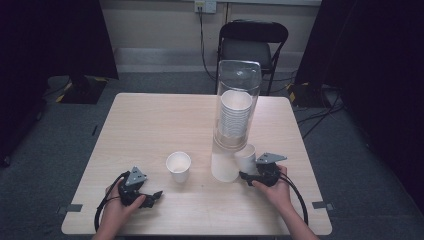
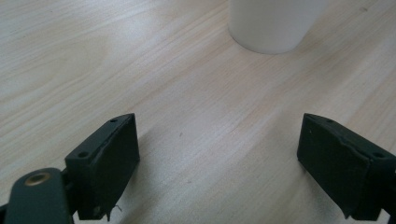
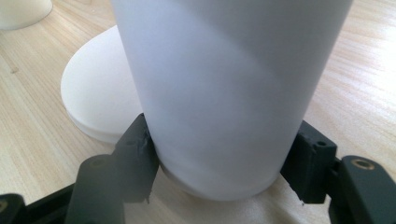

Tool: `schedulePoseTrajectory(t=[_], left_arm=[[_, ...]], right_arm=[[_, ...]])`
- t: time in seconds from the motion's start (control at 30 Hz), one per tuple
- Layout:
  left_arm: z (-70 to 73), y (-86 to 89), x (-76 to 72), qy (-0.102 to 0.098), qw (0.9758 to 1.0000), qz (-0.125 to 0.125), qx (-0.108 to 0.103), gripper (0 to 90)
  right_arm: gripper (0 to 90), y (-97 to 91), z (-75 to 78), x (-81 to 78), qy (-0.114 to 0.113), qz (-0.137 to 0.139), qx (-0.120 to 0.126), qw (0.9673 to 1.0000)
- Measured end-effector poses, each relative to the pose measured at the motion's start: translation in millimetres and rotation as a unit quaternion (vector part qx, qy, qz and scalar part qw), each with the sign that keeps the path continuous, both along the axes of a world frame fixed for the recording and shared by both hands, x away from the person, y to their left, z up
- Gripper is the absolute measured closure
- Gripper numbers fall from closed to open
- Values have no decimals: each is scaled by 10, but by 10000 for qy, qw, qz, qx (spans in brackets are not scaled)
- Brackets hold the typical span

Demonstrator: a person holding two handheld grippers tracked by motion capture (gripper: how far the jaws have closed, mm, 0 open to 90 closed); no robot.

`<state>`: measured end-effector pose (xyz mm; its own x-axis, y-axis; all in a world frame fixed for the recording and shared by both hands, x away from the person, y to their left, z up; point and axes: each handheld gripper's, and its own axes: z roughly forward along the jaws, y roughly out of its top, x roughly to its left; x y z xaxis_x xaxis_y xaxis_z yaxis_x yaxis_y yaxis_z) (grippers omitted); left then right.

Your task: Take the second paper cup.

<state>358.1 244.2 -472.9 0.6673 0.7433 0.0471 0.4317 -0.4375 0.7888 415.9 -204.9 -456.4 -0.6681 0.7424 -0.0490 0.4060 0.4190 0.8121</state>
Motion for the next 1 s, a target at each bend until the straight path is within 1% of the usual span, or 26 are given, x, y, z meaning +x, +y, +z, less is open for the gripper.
schedulePoseTrajectory(t=[0.13,0.2,0.27,0.5,0.63,0.77,0.8,0.83,0.9,1.0], left_arm=[[0,0,0,-2,10000,2,2,123],[0,0,0,-1,10000,2,4,123],[0,0,0,-2,10000,2,2,123],[0,0,0,-1,10000,2,2,123],[0,0,0,-2,10000,4,2,124],[0,0,0,-2,10000,3,2,123],[0,0,0,-1,10000,-1,0,123],[0,0,0,0,10000,1,1,123],[0,0,0,-2,10000,2,2,123],[0,0,0,-1,10000,1,0,123]], right_arm=[[358,-3,0,0,8,-31,15,10000],[357,-5,-5,1,29,-50,-93,9999],[356,-9,-6,1,20,-54,-105,9999],[348,-22,-6,3,44,-66,-77,9999],[284,-20,-10,-5,30,-120,-169,9998],[294,-23,-10,-11,11,-125,-203,9997],[334,-24,-10,-11,17,-116,-185,9998],[338,-25,-8,-17,-48,-56,-222,9997],[344,-22,-8,-23,-109,-3,-280,9995],[347,-36,-2,-34,-126,75,-203,9997]])
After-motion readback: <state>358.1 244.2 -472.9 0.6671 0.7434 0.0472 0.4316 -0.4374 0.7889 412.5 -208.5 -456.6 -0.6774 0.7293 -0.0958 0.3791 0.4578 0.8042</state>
